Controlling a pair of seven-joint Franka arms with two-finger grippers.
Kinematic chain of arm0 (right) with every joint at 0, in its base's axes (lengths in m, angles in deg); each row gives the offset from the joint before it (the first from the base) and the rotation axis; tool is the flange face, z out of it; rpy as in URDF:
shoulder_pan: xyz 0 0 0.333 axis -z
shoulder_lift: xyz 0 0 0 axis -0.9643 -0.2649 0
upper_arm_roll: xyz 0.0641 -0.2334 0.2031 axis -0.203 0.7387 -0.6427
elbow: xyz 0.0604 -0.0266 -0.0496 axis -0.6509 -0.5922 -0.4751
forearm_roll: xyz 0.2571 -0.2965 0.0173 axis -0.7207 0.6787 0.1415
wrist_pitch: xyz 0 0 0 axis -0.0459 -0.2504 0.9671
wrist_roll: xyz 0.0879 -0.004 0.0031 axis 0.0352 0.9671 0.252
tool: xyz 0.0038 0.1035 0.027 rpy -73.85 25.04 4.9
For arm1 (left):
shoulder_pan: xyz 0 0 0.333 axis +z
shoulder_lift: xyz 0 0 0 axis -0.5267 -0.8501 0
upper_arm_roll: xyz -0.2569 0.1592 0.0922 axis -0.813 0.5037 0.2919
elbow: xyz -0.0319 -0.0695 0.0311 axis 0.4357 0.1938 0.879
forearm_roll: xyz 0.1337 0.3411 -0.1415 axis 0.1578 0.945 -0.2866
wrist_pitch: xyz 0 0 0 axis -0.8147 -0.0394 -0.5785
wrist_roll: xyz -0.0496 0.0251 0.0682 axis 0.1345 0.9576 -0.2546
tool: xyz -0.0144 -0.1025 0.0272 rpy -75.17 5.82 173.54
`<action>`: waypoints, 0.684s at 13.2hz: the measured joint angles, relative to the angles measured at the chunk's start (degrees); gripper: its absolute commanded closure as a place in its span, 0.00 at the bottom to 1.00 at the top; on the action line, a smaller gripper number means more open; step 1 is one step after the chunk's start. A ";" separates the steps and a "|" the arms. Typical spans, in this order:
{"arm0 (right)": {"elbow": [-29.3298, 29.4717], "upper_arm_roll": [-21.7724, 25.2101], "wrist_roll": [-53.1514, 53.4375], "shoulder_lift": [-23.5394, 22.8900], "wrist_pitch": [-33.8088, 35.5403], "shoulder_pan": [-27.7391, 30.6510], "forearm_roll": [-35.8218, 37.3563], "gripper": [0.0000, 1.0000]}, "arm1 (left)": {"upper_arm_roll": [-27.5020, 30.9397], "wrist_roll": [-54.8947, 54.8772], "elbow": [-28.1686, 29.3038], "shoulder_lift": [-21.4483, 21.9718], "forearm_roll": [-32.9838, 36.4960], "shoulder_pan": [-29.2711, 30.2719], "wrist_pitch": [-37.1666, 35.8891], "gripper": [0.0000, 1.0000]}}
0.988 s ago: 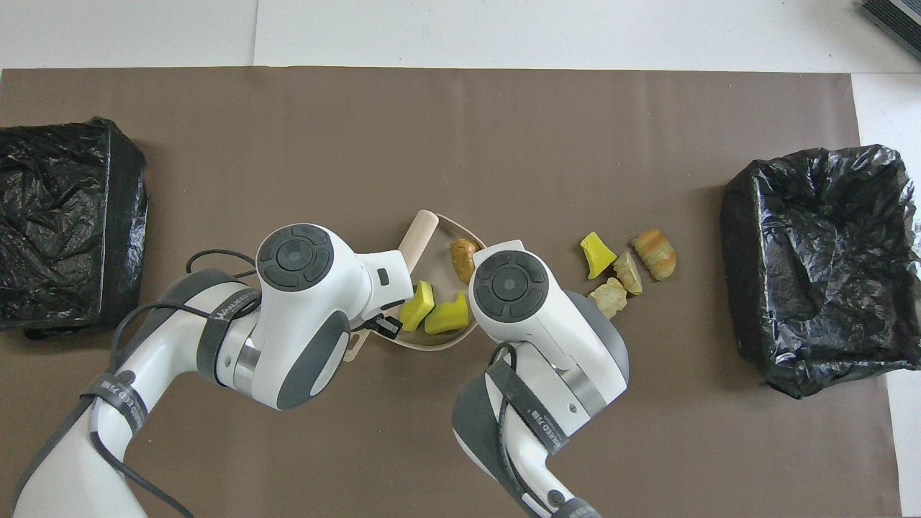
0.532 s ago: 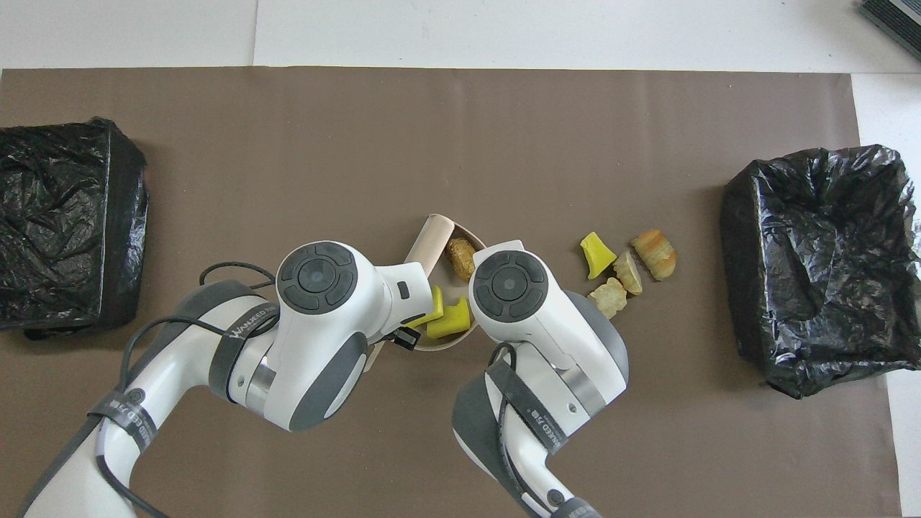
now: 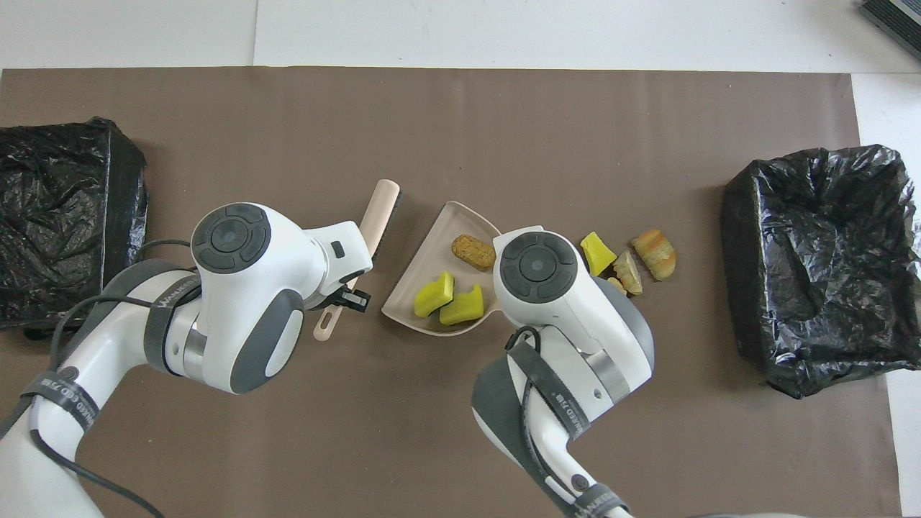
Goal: Sweep and dump trash in bin
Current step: 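Sweep the tan debris into the dustpan with the left gripper's brush, then carry the dustpan with the right gripper and tip it into the bin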
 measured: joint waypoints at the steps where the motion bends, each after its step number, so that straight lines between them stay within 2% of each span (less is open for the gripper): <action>1: 0.40 0.09 -2.82 1.67 2.02 2.60 0.00 1.00 | 0.00 0.00 0.00 -0.06 0.00 0.25 0.00 1.00; 4: 1.56 0.37 -10.99 7.09 7.59 10.09 0.00 1.00 | 0.02 0.09 -0.28 0.45 0.00 0.43 -1.37 1.00; 6: 3.06 0.59 -16.67 9.77 11.12 15.30 0.01 1.00 | -0.27 1.57 -0.20 2.12 -0.01 0.30 -5.96 1.00; 9: 5.99 0.86 -25.93 11.95 15.06 24.59 0.08 1.00 | -1.16 12.28 2.25 5.02 -0.04 -4.39 -7.32 1.00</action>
